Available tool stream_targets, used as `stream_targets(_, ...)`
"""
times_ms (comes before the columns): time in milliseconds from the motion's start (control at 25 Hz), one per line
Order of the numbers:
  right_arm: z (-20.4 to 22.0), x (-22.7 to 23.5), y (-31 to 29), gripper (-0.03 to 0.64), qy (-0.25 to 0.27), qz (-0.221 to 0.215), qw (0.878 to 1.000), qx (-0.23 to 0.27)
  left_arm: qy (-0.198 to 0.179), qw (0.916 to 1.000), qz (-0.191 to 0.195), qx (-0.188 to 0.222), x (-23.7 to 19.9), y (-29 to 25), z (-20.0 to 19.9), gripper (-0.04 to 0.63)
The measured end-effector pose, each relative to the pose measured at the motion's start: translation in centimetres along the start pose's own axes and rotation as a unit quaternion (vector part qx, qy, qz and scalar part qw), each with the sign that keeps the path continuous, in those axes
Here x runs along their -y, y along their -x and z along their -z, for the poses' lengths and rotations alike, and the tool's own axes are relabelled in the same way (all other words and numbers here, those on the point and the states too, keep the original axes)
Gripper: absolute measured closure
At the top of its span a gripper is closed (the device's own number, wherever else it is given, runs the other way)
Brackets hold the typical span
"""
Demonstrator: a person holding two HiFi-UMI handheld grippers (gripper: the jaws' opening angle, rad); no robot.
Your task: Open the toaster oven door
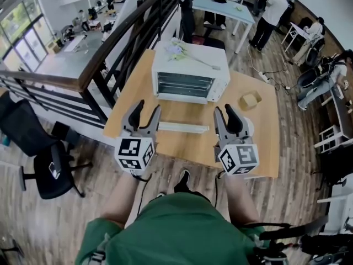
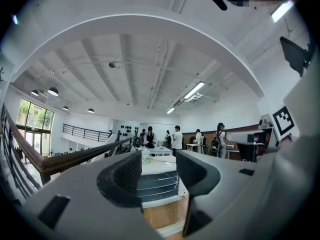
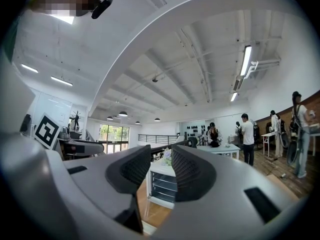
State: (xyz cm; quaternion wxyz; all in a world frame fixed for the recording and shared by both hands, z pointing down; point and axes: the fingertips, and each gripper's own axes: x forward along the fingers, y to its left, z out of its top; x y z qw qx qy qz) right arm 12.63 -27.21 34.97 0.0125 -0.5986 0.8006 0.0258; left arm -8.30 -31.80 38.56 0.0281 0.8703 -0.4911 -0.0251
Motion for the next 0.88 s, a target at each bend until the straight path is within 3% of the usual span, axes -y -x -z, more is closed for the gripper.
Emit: stream_targets(880,0.11,0.45,-0.02,0.476,0.000,0.006,1.000,-0.004,0.005,0.9999,0.004,-0.009,0.14,-0.46,0.60,0.387)
